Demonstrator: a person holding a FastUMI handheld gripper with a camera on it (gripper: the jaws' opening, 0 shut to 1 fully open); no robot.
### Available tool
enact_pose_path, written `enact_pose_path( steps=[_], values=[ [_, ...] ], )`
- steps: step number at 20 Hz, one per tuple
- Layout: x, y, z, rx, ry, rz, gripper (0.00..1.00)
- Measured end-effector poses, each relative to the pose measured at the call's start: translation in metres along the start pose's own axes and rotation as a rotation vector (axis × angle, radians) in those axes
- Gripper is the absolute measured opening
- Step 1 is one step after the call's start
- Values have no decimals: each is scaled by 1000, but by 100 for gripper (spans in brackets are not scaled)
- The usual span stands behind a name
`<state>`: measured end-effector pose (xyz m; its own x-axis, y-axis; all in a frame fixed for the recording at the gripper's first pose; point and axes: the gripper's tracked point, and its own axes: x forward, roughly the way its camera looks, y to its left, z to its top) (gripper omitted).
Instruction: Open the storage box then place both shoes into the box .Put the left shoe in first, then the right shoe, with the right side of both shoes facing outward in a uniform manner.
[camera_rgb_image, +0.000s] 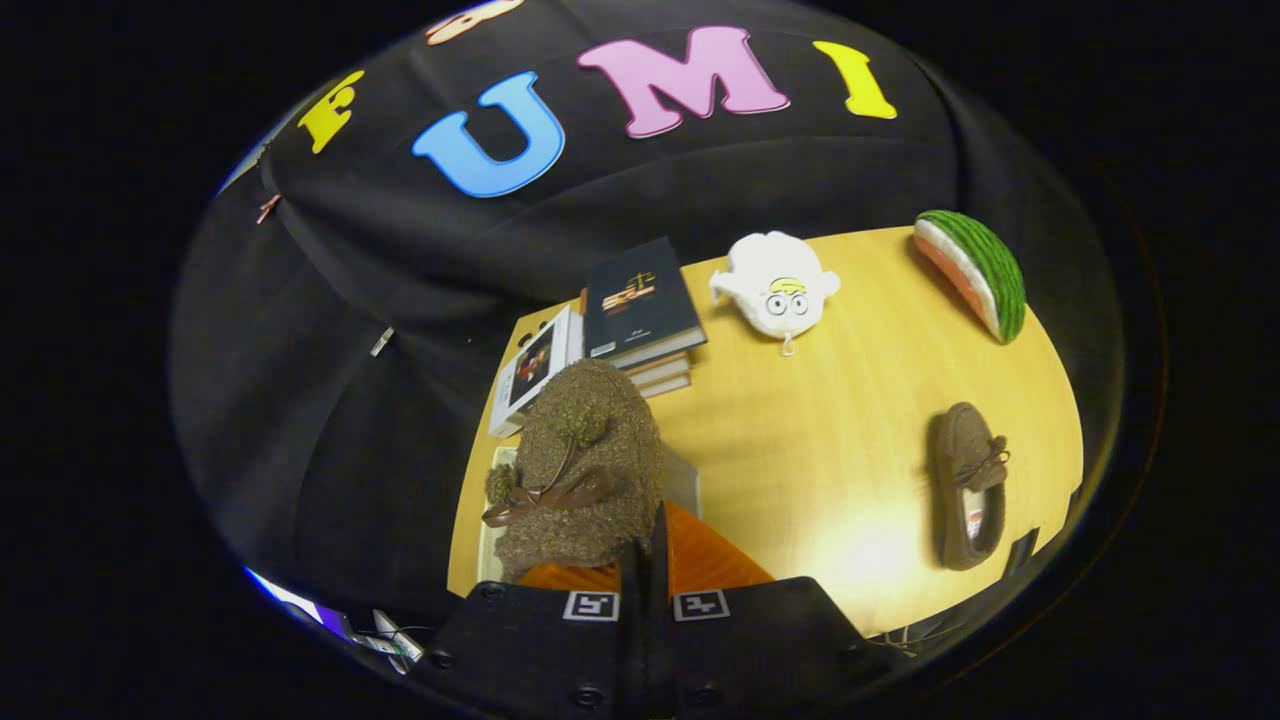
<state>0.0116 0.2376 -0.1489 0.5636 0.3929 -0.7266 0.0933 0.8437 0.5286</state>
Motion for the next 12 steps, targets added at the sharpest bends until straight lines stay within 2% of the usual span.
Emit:
enact_pose_path(
  steps=[5,8,12],
  values=[
    [46,45,-49,-16,92,-30,5],
    [75,50,-70,-54,117,-81,5],
    [106,57,-84,-42,132,-123,5]
  ],
)
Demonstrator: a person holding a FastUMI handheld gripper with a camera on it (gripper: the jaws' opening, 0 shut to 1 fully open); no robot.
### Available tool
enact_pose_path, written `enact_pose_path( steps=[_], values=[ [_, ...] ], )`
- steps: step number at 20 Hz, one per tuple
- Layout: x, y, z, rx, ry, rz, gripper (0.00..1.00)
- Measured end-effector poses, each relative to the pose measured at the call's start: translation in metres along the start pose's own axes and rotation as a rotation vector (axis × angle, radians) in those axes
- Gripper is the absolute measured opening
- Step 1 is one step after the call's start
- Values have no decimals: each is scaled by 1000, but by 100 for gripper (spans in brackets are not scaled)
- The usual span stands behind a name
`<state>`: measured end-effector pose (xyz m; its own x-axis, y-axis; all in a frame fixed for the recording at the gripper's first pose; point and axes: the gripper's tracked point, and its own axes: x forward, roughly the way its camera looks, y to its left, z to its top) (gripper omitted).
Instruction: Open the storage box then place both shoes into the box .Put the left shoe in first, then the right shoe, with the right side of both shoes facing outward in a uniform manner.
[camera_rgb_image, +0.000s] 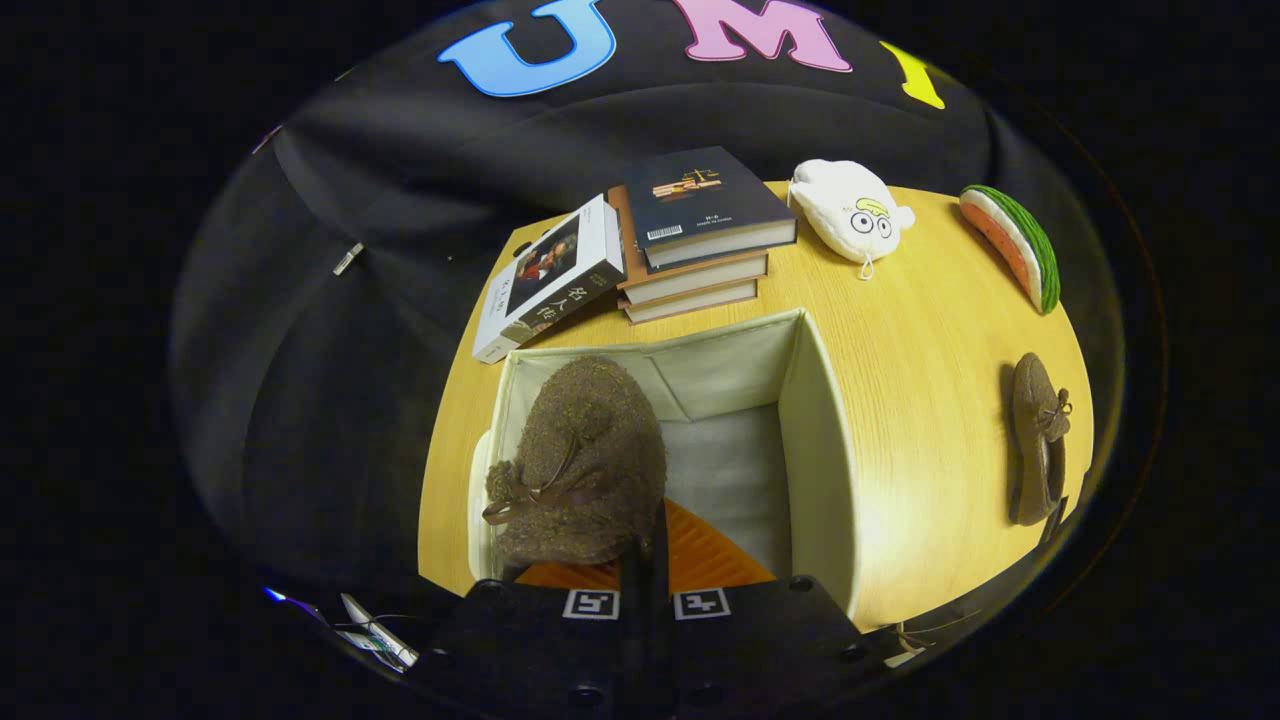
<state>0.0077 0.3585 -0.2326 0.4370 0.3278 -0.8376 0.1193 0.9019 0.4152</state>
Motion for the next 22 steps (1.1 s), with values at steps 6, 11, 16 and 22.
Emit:
enact_pose_path(
  steps=[6,11,16,22],
  values=[
    [12,20,-21,-44,58,58,19],
    [10,41,-45,-80,137,192,60],
    [-16,38,-29,-109,68,266,98],
    [-89,-22,26,-94,-104,279,99]
  ],
)
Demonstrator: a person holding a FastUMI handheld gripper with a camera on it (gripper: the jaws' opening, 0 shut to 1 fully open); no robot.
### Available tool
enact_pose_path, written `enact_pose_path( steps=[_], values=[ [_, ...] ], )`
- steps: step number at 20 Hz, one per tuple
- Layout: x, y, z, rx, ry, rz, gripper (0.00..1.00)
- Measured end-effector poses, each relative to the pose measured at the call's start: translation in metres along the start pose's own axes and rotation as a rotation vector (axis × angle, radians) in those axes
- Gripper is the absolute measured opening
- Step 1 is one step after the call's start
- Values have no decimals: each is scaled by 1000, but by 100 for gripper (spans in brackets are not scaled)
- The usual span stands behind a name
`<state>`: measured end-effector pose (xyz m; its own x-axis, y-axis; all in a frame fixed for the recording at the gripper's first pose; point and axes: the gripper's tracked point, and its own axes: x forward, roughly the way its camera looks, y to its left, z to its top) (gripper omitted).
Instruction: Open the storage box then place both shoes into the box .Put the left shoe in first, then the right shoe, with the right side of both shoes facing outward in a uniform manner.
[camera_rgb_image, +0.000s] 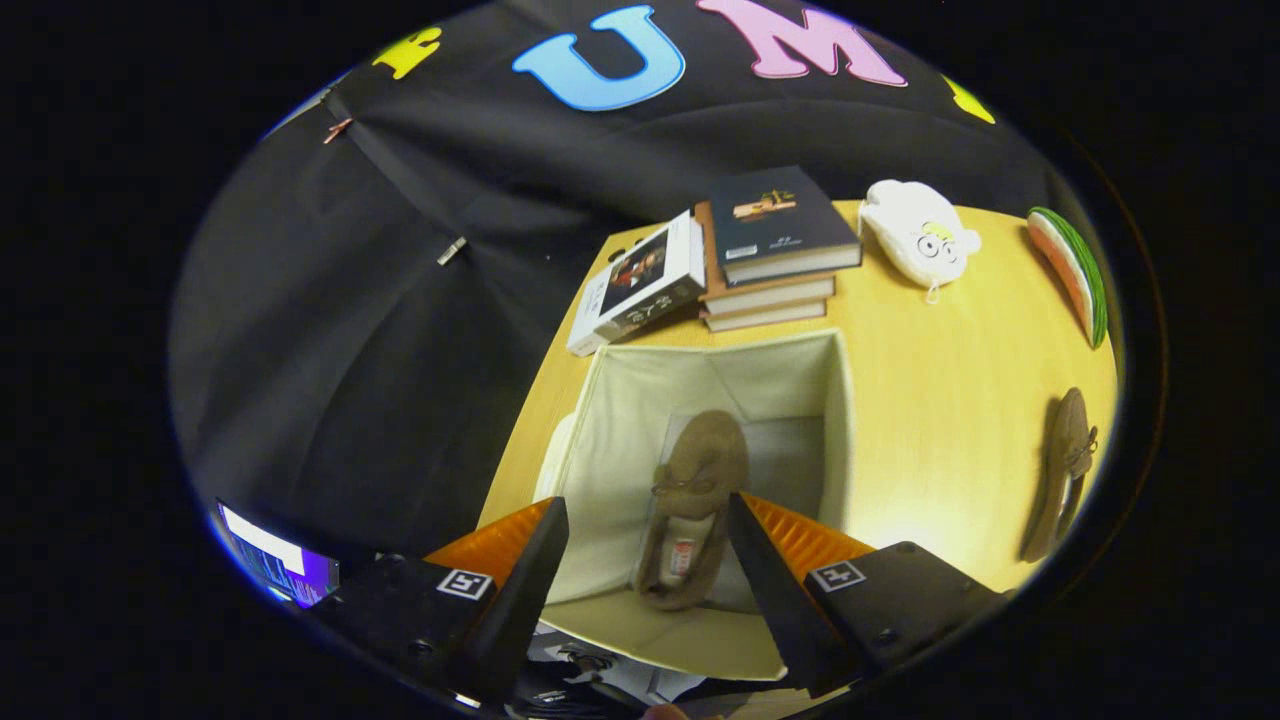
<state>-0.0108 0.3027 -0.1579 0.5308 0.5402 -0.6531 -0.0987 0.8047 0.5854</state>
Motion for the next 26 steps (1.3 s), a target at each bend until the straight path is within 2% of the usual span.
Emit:
enact_pose_path(
  steps=[3,7,10,14,18,20,22,26],
  values=[
    [-49,-53,25,-6,-109,-63,99],
    [-104,-153,34,-8,-178,-213,98],
    [-134,-231,24,-12,-170,-328,99],
    [-161,-326,-9,-32,-94,-461,98],
    [-158,-408,-50,-33,5,-527,97],
    [-143,-428,-66,-33,49,-535,94],
    [-124,-447,-74,-36,69,-539,89],
    [-89,-464,-68,-38,52,-520,72]
  ],
)
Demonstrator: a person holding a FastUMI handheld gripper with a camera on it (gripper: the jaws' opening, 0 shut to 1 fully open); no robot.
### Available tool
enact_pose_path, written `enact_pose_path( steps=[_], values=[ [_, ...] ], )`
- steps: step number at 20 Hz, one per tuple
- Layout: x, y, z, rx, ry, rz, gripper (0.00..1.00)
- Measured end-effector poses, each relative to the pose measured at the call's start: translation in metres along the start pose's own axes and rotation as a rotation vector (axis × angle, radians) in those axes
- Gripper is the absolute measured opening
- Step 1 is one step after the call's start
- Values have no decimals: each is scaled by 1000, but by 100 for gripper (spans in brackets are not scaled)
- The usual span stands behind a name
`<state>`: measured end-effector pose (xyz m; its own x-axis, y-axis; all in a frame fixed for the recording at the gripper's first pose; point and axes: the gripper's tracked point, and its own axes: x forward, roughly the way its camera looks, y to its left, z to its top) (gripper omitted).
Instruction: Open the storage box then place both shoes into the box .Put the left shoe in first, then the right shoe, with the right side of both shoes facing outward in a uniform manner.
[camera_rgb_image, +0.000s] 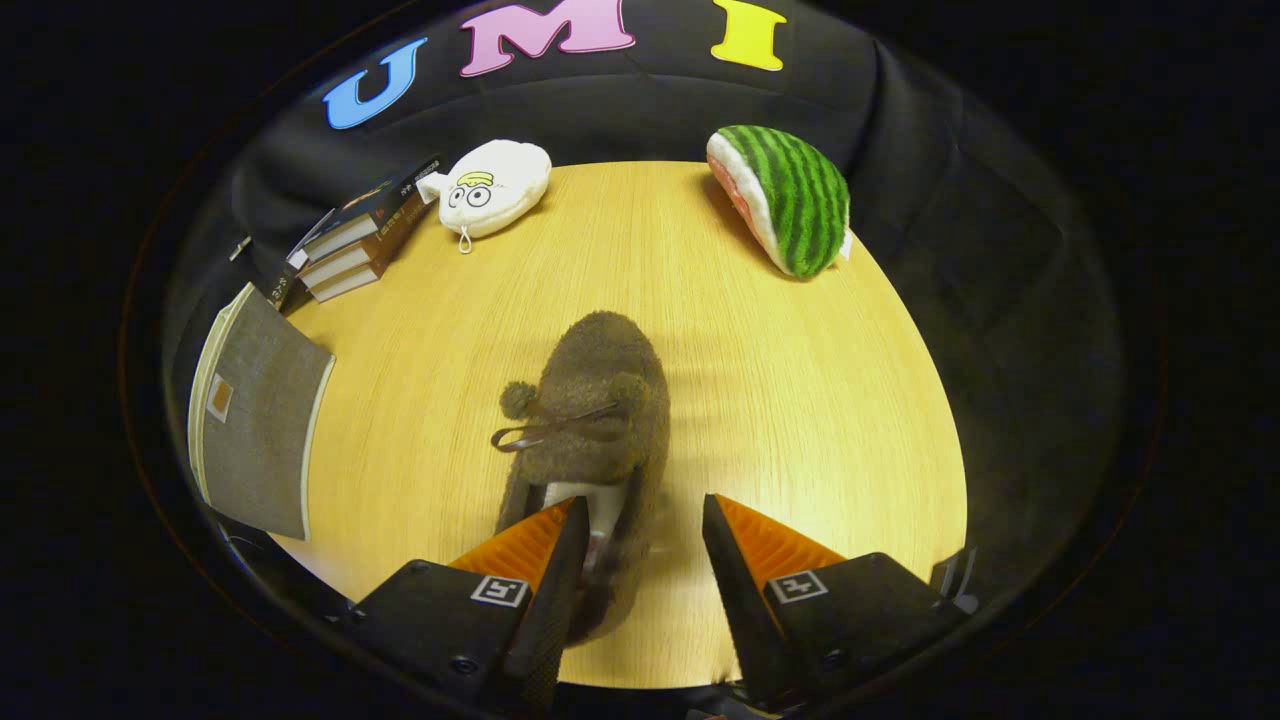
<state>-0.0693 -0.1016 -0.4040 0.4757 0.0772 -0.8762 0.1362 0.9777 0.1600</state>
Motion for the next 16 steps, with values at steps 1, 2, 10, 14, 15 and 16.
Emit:
enact_pose_path(
  steps=[1,2,10,14,15,16],
  values=[
    [7,-1,8,6,-21,-6,68],
    [13,-3,14,17,-38,-15,68],
    [13,6,29,20,-100,-52,6],
    [-32,20,52,60,-156,-48,6],
    [-44,28,58,72,-167,-43,6],
    [-58,37,66,84,-177,-36,6]
  ],
)
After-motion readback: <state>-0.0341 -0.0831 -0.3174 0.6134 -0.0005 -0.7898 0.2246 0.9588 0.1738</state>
